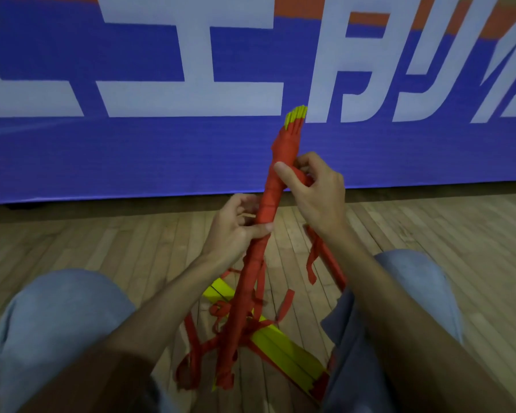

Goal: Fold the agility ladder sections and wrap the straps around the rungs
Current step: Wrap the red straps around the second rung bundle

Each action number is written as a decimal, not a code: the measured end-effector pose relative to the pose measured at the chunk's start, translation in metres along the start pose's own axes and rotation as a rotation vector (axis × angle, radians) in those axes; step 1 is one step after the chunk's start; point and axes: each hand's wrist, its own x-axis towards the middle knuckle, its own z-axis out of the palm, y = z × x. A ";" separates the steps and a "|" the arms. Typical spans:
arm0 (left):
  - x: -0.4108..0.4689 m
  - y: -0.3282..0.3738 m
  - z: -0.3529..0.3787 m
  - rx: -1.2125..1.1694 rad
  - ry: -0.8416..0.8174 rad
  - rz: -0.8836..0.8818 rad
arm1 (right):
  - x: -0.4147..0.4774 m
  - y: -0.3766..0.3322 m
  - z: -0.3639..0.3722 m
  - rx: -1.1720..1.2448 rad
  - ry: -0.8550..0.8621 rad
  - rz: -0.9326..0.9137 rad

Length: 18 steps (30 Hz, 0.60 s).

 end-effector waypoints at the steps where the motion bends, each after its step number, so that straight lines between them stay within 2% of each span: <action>1: 0.001 0.002 -0.002 -0.032 -0.017 0.007 | 0.000 0.001 0.000 0.037 -0.025 -0.003; 7: 0.007 0.006 -0.014 -0.251 -0.178 0.023 | 0.001 -0.009 -0.008 0.405 -0.226 0.042; 11: 0.005 0.004 -0.016 -0.281 -0.277 -0.008 | -0.002 -0.016 -0.012 0.580 -0.372 0.112; 18: 0.006 0.003 -0.013 -0.208 -0.330 -0.036 | -0.002 -0.018 -0.013 0.553 -0.220 0.123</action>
